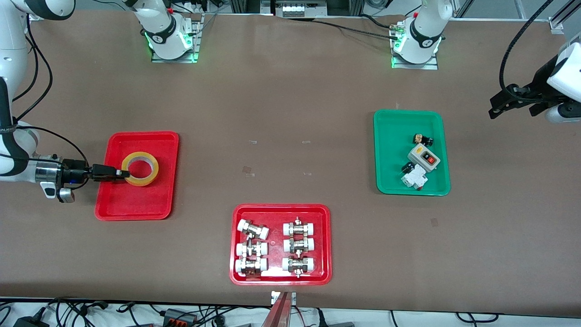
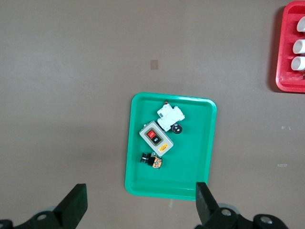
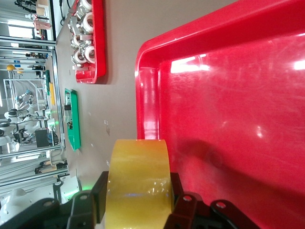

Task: Left arm passes tape to right arm into tray
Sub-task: 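Lower the tape into the empty red tray with the right gripper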

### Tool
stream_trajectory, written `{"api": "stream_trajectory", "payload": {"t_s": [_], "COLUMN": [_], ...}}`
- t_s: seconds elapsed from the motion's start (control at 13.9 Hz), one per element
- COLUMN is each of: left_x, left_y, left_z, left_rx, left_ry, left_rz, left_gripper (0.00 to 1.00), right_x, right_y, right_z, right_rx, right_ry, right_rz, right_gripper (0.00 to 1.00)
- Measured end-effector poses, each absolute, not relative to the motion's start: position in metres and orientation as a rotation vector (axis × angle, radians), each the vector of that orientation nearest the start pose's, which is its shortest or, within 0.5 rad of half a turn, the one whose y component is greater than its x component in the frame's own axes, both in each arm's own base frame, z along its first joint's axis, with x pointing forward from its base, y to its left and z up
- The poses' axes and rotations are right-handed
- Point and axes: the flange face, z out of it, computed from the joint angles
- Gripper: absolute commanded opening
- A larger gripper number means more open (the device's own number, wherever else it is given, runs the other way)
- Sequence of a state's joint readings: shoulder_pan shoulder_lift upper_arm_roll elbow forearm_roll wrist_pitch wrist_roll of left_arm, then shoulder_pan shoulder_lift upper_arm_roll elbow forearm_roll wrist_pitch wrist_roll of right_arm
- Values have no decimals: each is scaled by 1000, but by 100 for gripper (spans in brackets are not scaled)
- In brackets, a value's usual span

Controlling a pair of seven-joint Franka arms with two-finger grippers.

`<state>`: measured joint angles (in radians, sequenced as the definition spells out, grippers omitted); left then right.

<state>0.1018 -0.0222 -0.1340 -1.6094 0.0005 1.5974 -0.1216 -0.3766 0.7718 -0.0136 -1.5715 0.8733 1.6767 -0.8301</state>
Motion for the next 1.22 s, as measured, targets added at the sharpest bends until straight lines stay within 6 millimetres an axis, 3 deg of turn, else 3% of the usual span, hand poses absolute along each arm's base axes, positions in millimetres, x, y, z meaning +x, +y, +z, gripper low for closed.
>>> {"api": "stream_trajectory", "payload": {"t_s": [0.29,0.36,0.43,0.58,0.79,1.01,1.22], "left_x": [549,550,550,550,548,548,547], "left_y": [-8,-7,-6,-6,-8,-9,-9], "left_z": [623,628,635,649,653,656,657], "left_rx": [-3134,-3135,-3135,-3136,-3136,-3136,-3136], "left_ry": [-169,-172,-174,-174,-168,-166,-167], "left_rz": [-17,-34,-57,-104,-98,-95,-93], "left_gripper": [100,100,100,100,100,100,100], "right_x": [622,622,621,619,621,631,643], "right_y": [-186,-189,-192,-196,-198,-205,-197], "right_z": [168,166,164,159,161,172,184], "right_rx": [-2141,-2142,-2141,-2136,-2150,-2250,-2316], "right_ry": [-11,-6,0,10,-9,-88,-155], "right_rz": [53,49,49,50,51,60,54], "right_gripper": [44,61,100,100,100,100,100]}}
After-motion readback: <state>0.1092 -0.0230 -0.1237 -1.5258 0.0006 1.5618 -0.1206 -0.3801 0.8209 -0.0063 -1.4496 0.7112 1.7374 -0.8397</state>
